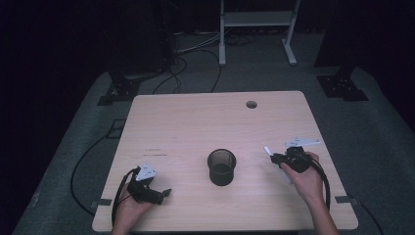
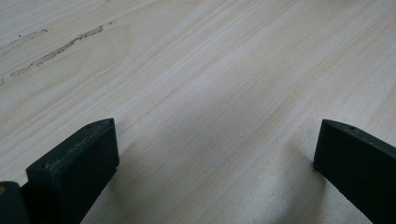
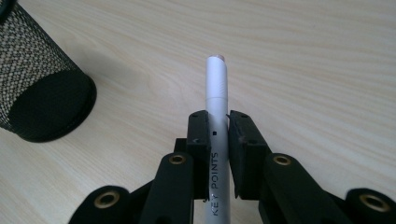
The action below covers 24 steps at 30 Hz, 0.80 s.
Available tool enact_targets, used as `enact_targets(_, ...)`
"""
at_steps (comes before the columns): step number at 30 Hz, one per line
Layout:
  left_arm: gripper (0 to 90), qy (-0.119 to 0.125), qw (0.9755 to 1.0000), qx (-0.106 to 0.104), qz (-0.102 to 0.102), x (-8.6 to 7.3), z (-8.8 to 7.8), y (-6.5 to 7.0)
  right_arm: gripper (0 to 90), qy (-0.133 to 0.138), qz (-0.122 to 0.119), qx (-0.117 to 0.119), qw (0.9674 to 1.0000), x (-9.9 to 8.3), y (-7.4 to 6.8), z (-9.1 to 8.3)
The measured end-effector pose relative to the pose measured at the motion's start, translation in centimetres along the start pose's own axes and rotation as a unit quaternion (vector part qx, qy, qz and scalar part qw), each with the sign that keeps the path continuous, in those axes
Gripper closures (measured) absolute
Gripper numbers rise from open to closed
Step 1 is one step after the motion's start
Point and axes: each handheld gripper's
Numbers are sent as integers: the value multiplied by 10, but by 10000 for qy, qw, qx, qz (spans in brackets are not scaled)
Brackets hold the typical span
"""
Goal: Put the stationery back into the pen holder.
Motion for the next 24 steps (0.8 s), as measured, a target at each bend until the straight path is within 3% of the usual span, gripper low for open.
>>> enact_targets(11,0,-1,10000,-3,4,0,0,0,784,259,34,120,9996,13,-6,-9)
enact_targets(24,0,8,10000,-13,8,0,0,-1,784,463,-155,181,9986,37,-16,-18)
Point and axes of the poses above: each handheld gripper's, and its own axes: z roughly forward along the jaws, x roughly out of its top, y roughly to its right, and after that the axes turned 8 degrees about -x, right-handed
